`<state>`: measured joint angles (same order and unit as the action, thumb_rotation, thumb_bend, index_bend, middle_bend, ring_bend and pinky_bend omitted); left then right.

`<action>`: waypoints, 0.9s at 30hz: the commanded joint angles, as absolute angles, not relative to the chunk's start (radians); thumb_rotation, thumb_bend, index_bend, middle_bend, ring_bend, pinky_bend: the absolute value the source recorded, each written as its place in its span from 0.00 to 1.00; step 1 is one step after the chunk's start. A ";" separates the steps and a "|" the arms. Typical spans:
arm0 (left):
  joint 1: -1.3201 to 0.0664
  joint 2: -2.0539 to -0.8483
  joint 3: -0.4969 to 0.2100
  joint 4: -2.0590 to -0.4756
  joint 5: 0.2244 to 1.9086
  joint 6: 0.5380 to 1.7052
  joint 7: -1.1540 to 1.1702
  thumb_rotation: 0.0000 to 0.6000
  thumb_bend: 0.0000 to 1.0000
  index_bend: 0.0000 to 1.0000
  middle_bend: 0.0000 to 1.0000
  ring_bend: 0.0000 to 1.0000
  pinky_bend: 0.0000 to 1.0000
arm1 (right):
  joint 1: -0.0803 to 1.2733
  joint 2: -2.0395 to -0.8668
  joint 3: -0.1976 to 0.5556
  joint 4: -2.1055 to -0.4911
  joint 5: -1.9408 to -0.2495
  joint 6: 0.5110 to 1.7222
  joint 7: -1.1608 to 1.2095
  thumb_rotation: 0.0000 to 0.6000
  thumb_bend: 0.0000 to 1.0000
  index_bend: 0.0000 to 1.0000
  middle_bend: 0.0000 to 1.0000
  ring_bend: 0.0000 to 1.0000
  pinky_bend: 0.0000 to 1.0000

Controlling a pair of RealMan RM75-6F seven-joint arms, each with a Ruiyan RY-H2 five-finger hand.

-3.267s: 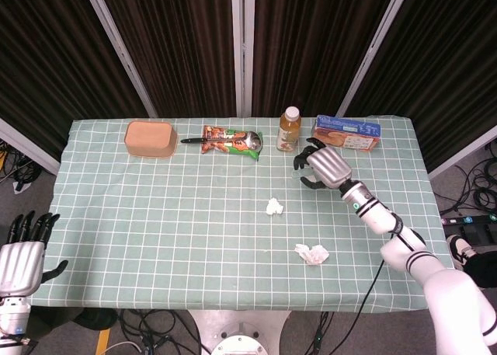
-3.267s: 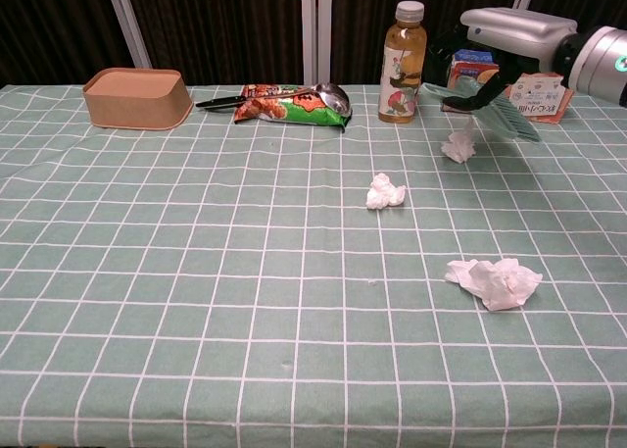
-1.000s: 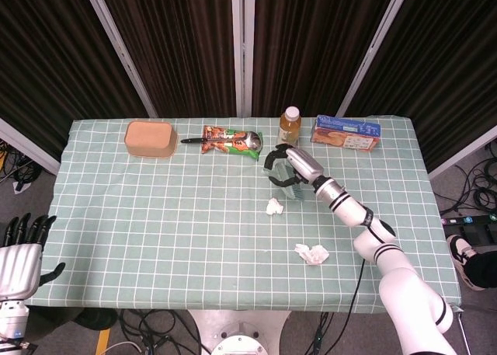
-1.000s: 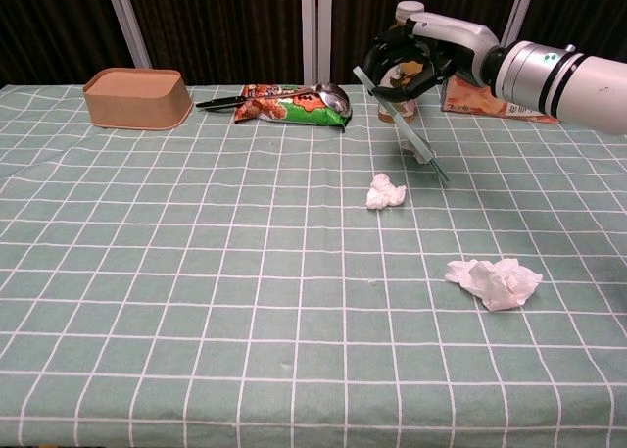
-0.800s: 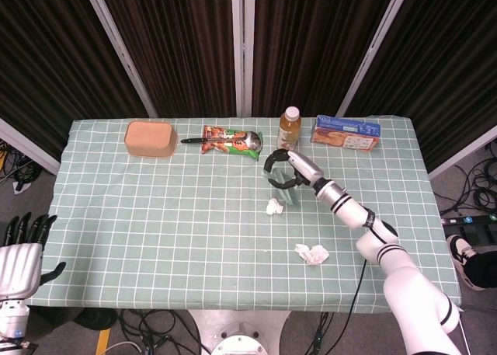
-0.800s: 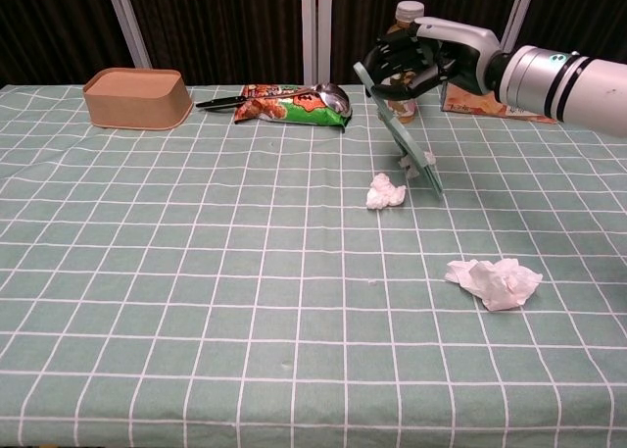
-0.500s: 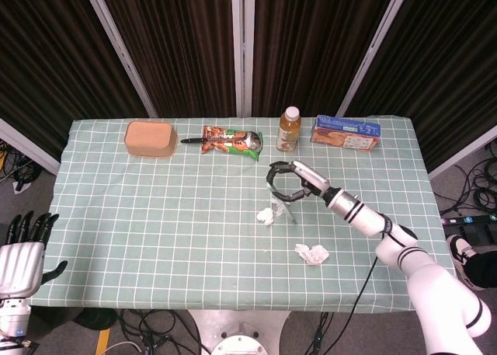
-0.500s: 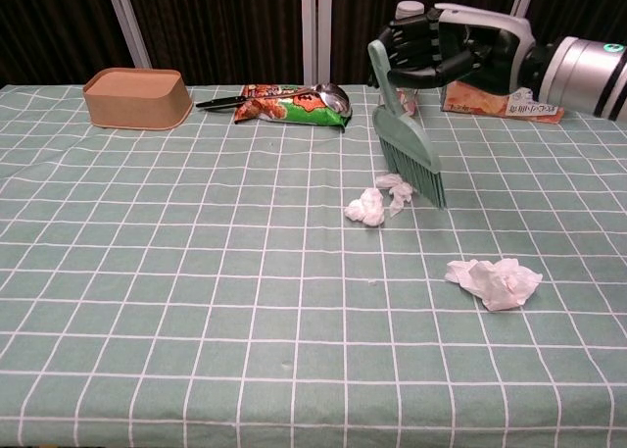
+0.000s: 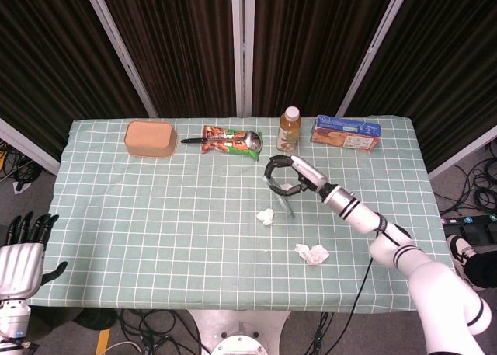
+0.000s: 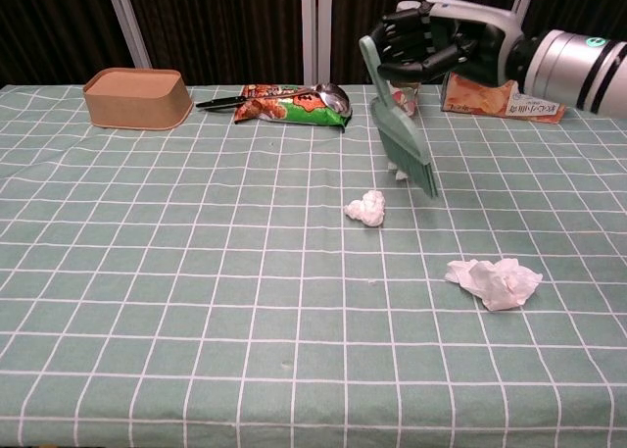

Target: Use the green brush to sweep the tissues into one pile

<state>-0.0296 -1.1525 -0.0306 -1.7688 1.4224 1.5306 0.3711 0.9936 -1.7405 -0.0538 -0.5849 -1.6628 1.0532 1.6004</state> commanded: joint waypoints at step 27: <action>-0.026 -1.151 -0.028 -1.779 1.419 1.529 0.376 1.00 0.16 0.12 0.12 0.00 0.00 | 1.022 -1.835 -0.039 -0.416 -1.623 0.905 1.593 1.00 0.54 0.80 0.65 0.30 0.09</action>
<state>-0.0256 -1.1507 -0.0282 -1.7787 1.4191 1.5292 0.3757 1.0174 -1.8227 -0.0280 -0.4176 -1.6154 0.9007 1.5697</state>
